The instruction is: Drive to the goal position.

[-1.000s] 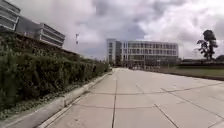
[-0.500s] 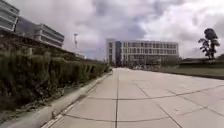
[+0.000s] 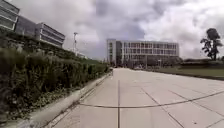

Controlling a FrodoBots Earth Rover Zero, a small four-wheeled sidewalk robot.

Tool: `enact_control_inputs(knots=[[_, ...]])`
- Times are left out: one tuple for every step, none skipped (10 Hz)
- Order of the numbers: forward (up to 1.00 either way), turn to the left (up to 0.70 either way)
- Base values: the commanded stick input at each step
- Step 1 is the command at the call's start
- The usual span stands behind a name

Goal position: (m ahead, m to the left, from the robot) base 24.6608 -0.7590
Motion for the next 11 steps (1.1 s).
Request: enact_control_inputs(knots=[[0.70, 0.00], [0.70, 0.00], [0.70, -0.05], [0.70, -0.12], [0.70, -0.22], [0.70, -0.26], [0.70, -0.22], [0.70, -0.08], [0.70, 0.00], [0.70, 0.00], [0.70, -0.02]])
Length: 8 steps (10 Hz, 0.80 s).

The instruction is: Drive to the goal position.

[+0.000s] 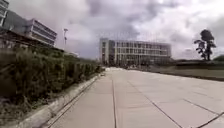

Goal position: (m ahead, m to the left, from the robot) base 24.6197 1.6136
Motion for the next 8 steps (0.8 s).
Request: enact_control_inputs(knots=[[0.70, -0.08], [0.70, -0.09], [0.70, -0.07], [0.70, 0.00], [0.70, 0.00], [0.70, 0.00], [0.70, 0.00], [0.70, 0.00]])
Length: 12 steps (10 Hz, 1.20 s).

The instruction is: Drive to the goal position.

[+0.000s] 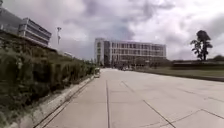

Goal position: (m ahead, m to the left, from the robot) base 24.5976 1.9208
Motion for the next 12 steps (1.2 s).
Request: enact_control_inputs(knots=[[0.70, -0.14], [0.70, -0.28], [0.70, 0.00], [0.70, 0.00], [0.70, -0.05], [0.70, -0.22], [0.70, -0.07], [0.70, 0.00], [0.70, 0.00], [0.70, 0.00], [0.70, -0.08], [0.70, -0.26]])
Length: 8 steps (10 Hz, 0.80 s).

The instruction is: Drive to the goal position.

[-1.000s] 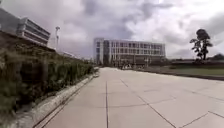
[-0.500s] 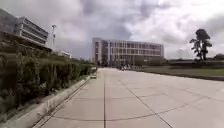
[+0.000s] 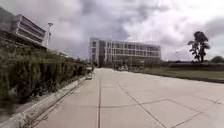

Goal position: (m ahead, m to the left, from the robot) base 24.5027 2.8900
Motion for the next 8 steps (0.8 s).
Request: enact_control_inputs(knots=[[0.70, 0.00], [0.70, 0.00], [0.70, 0.00], [0.70, 0.00], [0.70, 0.00], [0.70, 0.00], [0.70, 0.00], [0.70, 0.00]])
